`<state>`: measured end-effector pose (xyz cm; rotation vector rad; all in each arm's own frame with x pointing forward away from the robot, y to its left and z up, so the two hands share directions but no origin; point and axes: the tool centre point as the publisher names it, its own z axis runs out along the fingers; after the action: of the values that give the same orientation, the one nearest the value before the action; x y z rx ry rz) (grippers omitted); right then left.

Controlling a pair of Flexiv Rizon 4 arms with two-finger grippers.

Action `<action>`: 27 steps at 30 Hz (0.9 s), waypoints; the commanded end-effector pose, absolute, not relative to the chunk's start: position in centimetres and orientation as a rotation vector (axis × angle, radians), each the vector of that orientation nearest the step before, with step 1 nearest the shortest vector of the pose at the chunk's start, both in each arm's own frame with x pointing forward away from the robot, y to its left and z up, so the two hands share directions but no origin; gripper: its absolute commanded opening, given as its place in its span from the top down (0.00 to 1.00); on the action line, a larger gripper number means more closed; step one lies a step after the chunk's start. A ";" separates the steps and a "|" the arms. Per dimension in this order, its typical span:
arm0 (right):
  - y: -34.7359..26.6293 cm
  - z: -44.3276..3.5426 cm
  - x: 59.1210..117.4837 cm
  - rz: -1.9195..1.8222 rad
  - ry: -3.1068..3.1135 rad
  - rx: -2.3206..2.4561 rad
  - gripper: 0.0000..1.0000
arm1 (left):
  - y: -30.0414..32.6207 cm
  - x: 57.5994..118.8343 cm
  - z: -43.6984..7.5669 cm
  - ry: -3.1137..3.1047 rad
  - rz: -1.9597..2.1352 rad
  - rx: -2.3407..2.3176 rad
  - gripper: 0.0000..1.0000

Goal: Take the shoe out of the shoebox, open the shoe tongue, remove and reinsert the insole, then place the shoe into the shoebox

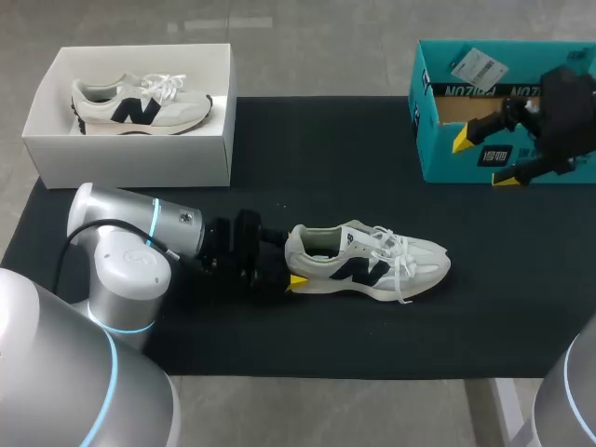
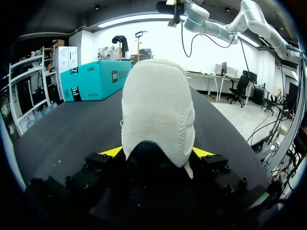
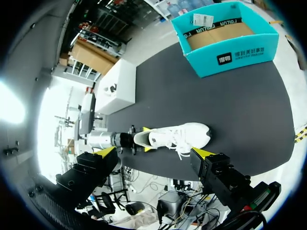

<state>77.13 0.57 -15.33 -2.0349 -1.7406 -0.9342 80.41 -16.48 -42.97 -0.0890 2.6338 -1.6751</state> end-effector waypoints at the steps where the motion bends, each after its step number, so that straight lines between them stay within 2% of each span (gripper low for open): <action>1: 4.2 -16.4 78.6 -0.814 -1.790 -2.145 0.00 | -16.6 80.5 -43.1 2.635 -1.673 -0.089 1.00; 10: 8.7 -19.9 79.7 -0.575 -1.831 -2.223 0.00 | -16.6 80.5 -43.1 2.635 -1.673 -0.089 1.00; 27: 12.9 -27.1 80.7 -0.203 -1.897 -2.359 0.00 | -16.6 80.5 -43.1 2.635 -1.673 -0.089 1.00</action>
<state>79.69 11.02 -24.45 -2.2871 -1.8377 -0.3668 80.41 -16.48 -42.95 -0.0887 2.6339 -1.6755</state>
